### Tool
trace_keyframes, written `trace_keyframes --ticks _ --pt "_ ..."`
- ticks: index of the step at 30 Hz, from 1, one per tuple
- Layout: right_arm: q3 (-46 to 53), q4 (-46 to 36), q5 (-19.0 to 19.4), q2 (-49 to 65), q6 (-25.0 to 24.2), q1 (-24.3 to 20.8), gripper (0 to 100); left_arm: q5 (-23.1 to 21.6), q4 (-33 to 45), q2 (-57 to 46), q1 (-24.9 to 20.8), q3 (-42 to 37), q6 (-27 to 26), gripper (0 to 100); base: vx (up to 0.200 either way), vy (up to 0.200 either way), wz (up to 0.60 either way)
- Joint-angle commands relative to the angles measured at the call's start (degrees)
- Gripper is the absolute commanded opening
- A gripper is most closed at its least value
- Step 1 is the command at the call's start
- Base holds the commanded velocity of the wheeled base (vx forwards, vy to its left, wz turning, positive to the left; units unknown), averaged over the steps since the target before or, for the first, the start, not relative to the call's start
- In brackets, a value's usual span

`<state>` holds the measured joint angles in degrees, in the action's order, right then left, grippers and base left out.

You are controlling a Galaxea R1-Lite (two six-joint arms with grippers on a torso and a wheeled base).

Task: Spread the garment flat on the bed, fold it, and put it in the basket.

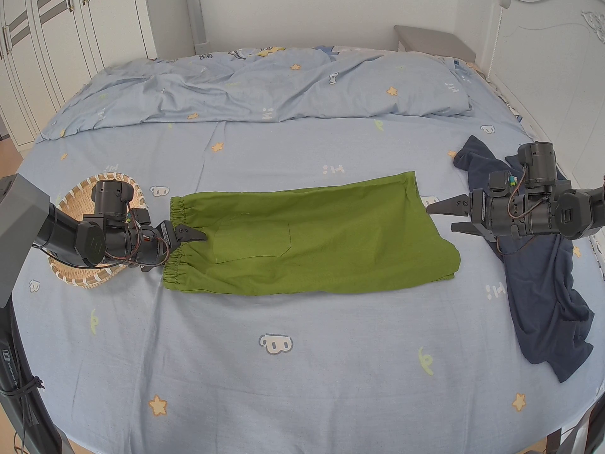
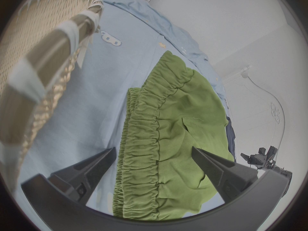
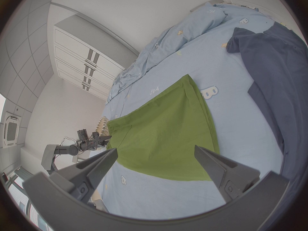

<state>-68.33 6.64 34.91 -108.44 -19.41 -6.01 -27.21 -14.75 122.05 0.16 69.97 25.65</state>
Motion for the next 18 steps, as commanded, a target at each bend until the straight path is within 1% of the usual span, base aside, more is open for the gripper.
trace_keyframes --ticks 1,6,7,18 --pt "-0.05 0.04 -0.02 -0.02 -0.02 0.03 100 -0.21 -0.02 -0.06 0.02 -0.01 0.63 100 0.0 0.0 0.0" --pt "-0.05 0.04 0.07 -0.11 -0.02 0.03 100 -0.21 -0.1 0.12 0.02 0.07 1.07 100 0.0 0.0 0.0" --pt "-0.05 0.04 0.07 -0.11 -0.02 -0.05 100 -0.21 -0.1 0.2 -0.07 0.07 1.07 0 0.0 0.0 0.0" --pt "-0.14 0.04 -0.02 -0.11 -0.1 0.12 100 -0.21 -0.19 0.12 -0.07 0.07 1.07 0 0.0 0.0 0.0"
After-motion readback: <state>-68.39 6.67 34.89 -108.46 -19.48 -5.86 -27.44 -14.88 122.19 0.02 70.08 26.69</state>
